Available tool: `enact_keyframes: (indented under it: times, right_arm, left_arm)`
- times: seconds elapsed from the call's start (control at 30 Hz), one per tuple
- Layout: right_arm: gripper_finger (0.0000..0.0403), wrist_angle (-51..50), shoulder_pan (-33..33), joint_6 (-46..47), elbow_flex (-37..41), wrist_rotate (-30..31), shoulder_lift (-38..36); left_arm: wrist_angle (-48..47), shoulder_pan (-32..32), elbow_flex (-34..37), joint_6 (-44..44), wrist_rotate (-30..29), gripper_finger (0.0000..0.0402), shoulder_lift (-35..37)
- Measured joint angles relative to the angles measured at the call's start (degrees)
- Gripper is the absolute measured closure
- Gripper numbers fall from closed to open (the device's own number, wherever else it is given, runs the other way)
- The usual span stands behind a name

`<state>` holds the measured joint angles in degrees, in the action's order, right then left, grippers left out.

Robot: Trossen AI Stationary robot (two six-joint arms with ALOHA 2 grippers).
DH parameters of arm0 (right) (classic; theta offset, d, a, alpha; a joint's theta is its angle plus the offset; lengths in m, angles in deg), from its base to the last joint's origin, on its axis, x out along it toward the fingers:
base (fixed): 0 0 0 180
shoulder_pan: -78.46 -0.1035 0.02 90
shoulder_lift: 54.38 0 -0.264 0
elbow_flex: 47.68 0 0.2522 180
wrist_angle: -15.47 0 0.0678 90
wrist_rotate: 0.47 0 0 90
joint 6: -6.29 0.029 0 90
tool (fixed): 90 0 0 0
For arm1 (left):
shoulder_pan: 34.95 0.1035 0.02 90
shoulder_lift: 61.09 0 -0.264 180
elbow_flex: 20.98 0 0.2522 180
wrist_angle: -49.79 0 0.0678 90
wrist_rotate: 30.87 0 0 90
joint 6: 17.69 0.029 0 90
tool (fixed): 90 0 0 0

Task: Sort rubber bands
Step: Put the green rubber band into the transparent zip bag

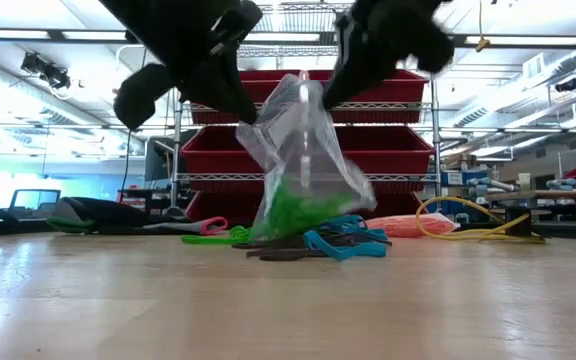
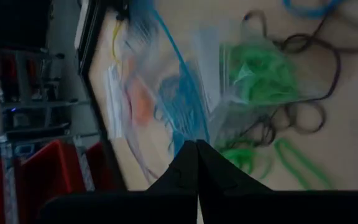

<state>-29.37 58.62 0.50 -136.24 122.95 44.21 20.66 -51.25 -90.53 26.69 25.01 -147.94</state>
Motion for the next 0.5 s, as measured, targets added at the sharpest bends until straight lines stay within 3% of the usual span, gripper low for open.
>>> enact_keyframes:
  times: [0.17, 0.33, 0.5]
  right_arm:
    - [0.0402, -0.14, -2.93, 3.88, -5.14, 1.71, -0.06]
    - [0.0399, 5.57, -3.36, 8.59, -6.19, -4.84, -0.07]
    - [0.0376, 1.01, -2.61, 10.74, -5.97, -7.66, 1.71]
  left_arm:
    - [1.32, 0.71, 0.0, 3.87, -3.51, 0.0401, 0.0]
    - [5.71, 1.54, 0.0, 8.09, -4.82, 0.0401, 0.0]
    - [5.86, 2.57, 0.0, 8.23, -5.08, 0.0401, 0.0]
